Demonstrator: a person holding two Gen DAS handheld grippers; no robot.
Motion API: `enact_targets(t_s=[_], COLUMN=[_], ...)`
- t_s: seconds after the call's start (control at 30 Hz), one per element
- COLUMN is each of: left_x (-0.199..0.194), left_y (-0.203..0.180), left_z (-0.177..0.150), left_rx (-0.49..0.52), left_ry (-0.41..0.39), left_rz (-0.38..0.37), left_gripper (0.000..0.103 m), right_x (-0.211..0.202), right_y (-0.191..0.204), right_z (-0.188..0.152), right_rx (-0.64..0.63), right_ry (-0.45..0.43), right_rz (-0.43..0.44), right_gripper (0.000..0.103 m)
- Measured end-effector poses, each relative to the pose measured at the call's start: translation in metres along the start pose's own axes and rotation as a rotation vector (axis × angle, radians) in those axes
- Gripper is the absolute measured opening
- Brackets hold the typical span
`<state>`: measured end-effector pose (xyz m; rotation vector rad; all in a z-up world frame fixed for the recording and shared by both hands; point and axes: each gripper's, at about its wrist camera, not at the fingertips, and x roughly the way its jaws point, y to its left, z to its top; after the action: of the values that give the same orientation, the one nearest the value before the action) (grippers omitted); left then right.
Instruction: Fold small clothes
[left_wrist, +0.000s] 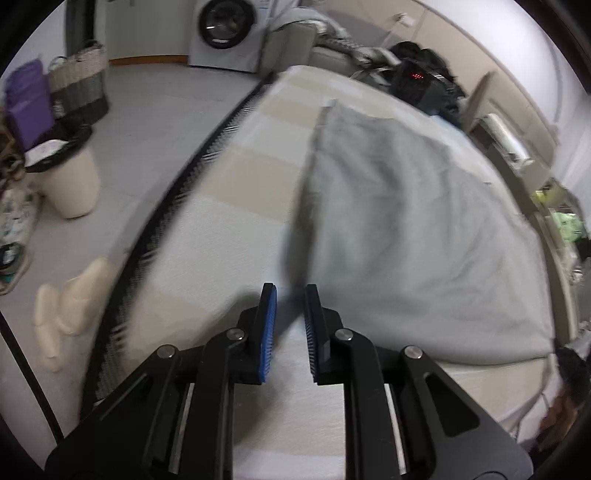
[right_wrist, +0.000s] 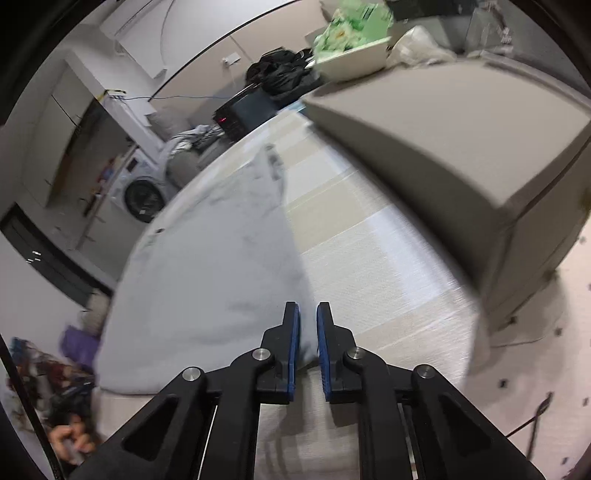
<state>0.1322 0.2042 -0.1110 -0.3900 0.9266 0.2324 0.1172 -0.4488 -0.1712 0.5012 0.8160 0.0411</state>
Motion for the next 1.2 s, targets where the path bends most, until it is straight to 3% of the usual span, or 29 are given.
enact_targets(t_s=[0.07,0.13,0.23,0.3,0.37,0.4,0.53,0.63,0.67,0.73,0.8,0.87,0.97,1.1,1.2], left_x=[-0.005,-0.014,-0.024,-0.025,-0.022,-0.019,-0.005,0.018,0.015,0.015,0.01,0.006,0.005,-0.001,-0.004], left_y=[0.007,0.009,-0.015,-0.048,-0.083,-0.101,-0.166,-0.194,-0.197,-0.198,-0.185,-0.171,-0.14,-0.129,-0.145], left_z=[0.002,0.004,0.004,-0.001,-0.009,-0.014,-0.038,-0.054,-0.059,-0.065,-0.068,-0.069,-0.06,-0.05,-0.035], left_rx=[-0.022,-0.049,0.004,0.087,0.173,0.222,0.425,0.508,0.538,0.593,0.59,0.574,0.521,0.471,0.452], left_ry=[-0.009,-0.049,-0.089,-0.083,-0.074,-0.063,-0.048,0.019,-0.032,-0.034,-0.033,-0.046,-0.04,-0.021,-0.037], left_rz=[-0.008,-0.041,-0.085,-0.136,-0.188,-0.209,-0.272,-0.236,-0.211,-0.185,-0.184,-0.161,-0.156,-0.157,-0.239], left_gripper=[0.012,0.012,0.021,0.038,0.048,0.055,0.064,0.067,0.069,0.07,0.076,0.077,0.077,0.077,0.077], right_x=[-0.009,-0.018,-0.025,-0.02,-0.009,-0.003,0.03,0.047,0.046,0.044,0.041,0.036,0.03,0.024,0.023], right_y=[-0.008,-0.006,0.028,0.057,0.085,0.098,0.15,0.166,0.166,0.157,0.136,0.105,0.066,0.07,0.109], right_z=[0.003,0.004,0.001,-0.005,-0.012,-0.017,-0.042,-0.056,-0.058,-0.058,-0.054,-0.045,-0.03,-0.026,-0.029], right_rx=[0.001,0.004,-0.127,-0.207,-0.287,-0.322,-0.478,-0.573,-0.599,-0.638,-0.659,-0.6,-0.449,-0.443,-0.531], right_ry=[-0.02,-0.025,-0.063,-0.062,-0.037,-0.023,0.067,0.116,0.103,0.086,0.034,-0.009,-0.032,-0.035,-0.049], right_rz=[-0.075,-0.061,-0.044,0.017,0.088,0.107,0.137,0.104,0.1,0.055,-0.097,-0.163,-0.239,-0.23,-0.106], right_gripper=[0.01,0.011,0.02,0.032,0.048,0.048,0.048,0.049,0.05,0.057,0.067,0.076,0.078,0.077,0.077])
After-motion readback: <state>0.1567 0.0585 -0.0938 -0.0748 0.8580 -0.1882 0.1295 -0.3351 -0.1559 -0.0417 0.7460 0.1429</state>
